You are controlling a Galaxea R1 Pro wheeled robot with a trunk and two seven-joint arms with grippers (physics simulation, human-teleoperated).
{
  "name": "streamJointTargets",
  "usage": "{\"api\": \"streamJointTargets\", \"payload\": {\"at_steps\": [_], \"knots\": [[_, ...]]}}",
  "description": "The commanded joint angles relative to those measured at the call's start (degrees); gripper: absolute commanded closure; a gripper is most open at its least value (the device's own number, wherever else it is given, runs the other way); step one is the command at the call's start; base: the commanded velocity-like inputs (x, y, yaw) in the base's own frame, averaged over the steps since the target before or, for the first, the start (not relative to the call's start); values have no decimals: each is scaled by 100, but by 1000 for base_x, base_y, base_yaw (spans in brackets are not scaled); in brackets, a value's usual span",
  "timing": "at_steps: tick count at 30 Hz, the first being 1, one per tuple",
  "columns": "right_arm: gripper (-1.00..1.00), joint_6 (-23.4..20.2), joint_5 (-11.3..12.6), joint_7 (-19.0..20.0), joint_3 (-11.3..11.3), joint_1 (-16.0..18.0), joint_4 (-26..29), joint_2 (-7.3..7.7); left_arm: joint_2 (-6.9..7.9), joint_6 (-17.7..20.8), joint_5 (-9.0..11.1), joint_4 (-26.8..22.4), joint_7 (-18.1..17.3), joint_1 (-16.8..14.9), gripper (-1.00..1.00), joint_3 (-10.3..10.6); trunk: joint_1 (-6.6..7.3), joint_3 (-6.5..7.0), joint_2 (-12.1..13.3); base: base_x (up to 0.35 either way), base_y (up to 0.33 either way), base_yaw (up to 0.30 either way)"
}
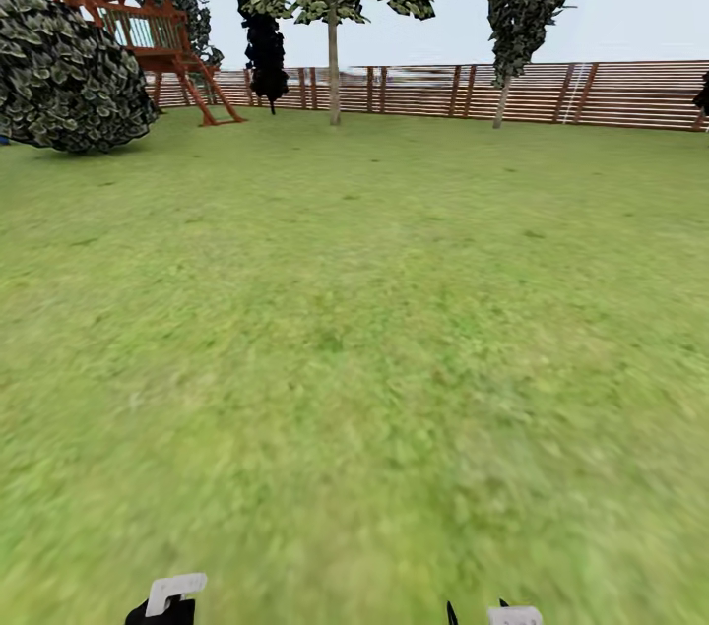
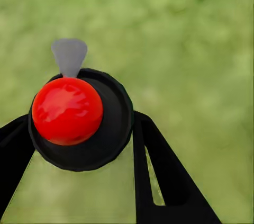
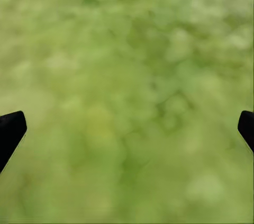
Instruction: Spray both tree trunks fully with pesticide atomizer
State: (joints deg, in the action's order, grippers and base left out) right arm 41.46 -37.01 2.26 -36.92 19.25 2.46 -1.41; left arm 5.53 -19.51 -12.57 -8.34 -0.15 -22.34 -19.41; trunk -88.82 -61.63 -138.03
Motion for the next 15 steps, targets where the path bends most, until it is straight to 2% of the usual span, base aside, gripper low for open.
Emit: {"api": "streamJointTargets", "payload": {"at_steps": [1, 15], "knots": [[-100, -2, 0, -2, 0, 0, 0, 0, 0, 0, 0, -1, -3, 0, 100, -1, 0, 0, 0, 339, 0, 0], [-100, 0, 0, 1, 0, 0, 0, 0, 0, 0, 0, -1, -3, 0, 100, -1, 0, 0, 0, 339, 0, 0]]}}
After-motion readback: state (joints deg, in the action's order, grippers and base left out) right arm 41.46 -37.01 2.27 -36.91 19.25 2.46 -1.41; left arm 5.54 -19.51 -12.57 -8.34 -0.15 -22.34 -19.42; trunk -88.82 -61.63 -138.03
